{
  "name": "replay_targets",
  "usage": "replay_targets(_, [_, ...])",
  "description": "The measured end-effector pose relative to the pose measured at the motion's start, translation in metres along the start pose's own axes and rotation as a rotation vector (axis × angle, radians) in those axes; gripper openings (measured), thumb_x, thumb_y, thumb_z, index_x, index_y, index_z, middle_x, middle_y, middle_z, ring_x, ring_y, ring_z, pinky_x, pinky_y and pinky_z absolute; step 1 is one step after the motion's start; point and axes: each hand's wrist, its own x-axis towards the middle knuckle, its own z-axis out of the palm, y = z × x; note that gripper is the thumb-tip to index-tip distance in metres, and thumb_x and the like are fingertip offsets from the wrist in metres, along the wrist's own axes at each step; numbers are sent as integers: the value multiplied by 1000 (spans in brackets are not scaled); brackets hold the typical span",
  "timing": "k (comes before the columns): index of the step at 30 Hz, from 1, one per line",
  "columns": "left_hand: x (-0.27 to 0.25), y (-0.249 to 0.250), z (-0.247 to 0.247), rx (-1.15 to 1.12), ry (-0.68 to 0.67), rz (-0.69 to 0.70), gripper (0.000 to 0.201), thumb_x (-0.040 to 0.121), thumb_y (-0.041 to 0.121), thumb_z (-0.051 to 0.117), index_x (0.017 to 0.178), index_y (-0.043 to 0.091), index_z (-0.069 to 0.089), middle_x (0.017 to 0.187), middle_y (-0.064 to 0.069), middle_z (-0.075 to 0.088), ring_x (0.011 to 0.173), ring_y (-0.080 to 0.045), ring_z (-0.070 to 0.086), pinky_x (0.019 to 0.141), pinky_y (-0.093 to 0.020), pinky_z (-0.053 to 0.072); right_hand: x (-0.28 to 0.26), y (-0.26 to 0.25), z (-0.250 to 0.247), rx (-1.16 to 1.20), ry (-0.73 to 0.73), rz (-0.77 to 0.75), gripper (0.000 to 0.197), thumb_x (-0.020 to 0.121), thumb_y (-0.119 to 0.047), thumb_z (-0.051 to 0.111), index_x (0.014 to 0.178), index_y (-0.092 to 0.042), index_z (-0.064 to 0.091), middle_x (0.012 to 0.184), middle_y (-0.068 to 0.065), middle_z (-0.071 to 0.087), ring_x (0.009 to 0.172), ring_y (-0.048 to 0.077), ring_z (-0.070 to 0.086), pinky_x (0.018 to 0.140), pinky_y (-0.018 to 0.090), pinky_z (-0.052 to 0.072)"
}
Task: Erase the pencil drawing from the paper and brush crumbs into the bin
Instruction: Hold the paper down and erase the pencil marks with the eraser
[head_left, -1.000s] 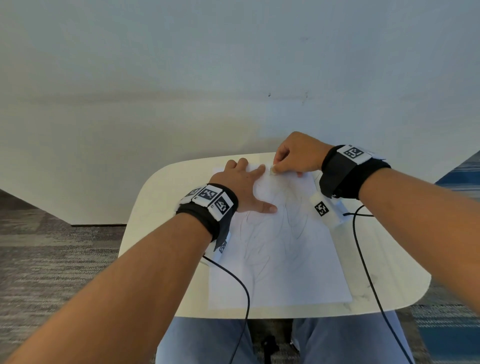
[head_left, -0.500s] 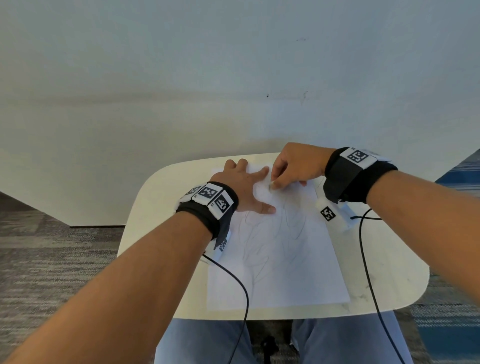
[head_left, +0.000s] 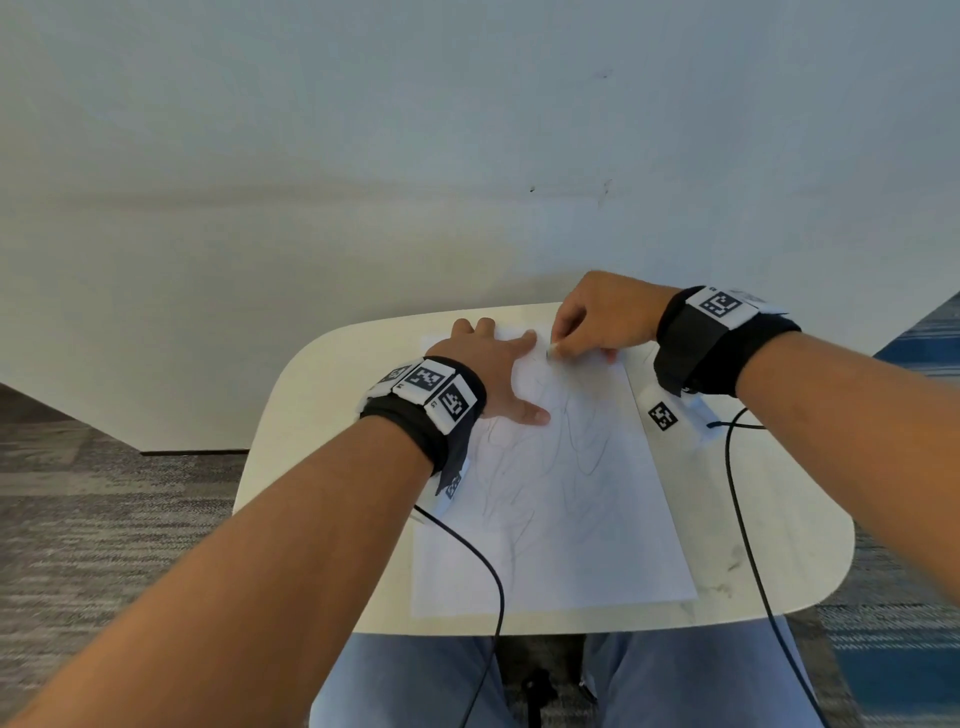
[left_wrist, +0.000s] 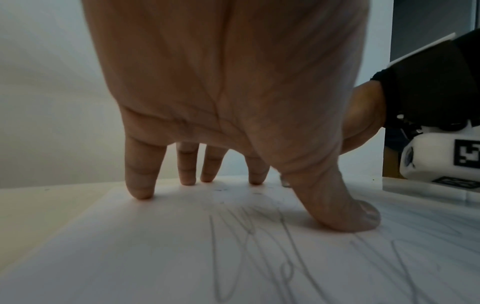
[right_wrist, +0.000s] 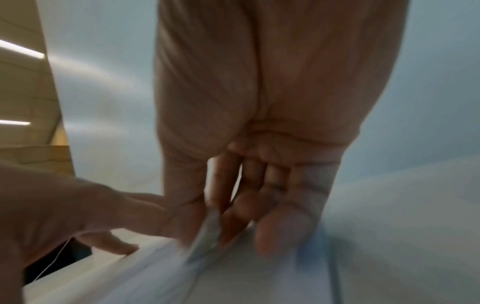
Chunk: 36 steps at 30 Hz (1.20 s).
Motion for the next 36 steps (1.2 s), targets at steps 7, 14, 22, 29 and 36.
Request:
replay_targets(7, [-1,6,-5,-11,-15,-15,106,71,74,67,155,42,11,158,-6,22,143,-30,20,101,-47,40,1,4,-1,3,109,13,12,81,-26,75,81,-14,75,82,3,72,43,4,59,49,23,52])
replay_targets(14, [1,7,-7,1,-49,-17,107,71,74,67,154,46,6,157,-10,21,143,-33,18,103,-51,41,3,-1,1,-7,113,-9,7,82,-22,73,76,-17,72,80,3,71,39,0,57,49,23,50])
replay_targets(22, [0,9,-3,-7,-33,-19,108,70,79,63,154,47,3,159,-11,16,144,-33,15,102,-48,39,0,9,-9,-8,99,35,10,80,-26,76,76,-17,75,80,2,72,49,10,62,52,26,54])
replay_targets(29, [1,9,-4,8,-38,-24,110,69,80,62,154,47,1,160,-12,13,144,-34,14,103,-49,40,-4,10,-10,-33,35,35,12,79,-28,78,78,-16,75,72,-3,69,46,4,59,50,23,51])
replay_targets(36, [1,9,-3,14,-41,-31,109,70,81,61,153,48,-1,161,-11,10,145,-33,12,102,-48,39,-9,4,-8,-49,-64,8,14,78,-27,80,80,-14,76,61,-6,63,45,5,54,51,26,55])
